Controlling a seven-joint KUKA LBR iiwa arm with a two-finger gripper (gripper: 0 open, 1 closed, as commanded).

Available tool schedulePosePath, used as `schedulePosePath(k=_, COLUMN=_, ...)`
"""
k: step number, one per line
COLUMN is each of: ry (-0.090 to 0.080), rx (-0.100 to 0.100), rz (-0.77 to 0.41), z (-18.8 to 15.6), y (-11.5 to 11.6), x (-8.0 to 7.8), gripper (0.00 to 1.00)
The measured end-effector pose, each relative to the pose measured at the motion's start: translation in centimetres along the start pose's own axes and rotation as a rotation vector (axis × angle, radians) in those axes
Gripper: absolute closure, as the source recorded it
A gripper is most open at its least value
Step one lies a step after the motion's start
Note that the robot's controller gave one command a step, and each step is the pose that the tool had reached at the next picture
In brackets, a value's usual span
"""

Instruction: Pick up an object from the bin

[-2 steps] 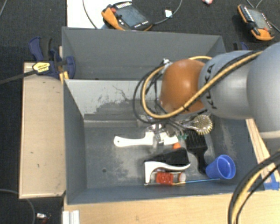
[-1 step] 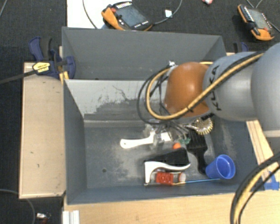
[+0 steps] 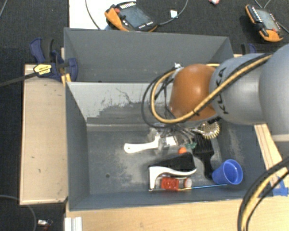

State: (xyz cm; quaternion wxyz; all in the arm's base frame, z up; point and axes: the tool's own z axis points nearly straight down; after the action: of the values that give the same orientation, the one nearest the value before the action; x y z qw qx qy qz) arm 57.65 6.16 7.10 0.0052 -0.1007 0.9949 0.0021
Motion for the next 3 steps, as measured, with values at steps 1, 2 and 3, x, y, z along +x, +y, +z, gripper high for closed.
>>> schedulePosePath(k=1, ry=-0.003, rx=0.000, rz=0.001, z=-0.7, y=0.0, x=-0.1, gripper=1.00)
schedulePosePath(k=2, ry=-0.002, rx=0.000, rz=0.003, z=-2.1, y=0.0, x=0.0, gripper=1.00)
schedulePosePath(k=3, ry=0.004, rx=-0.001, rz=0.005, z=-4.5, y=0.1, x=0.1, gripper=1.00)
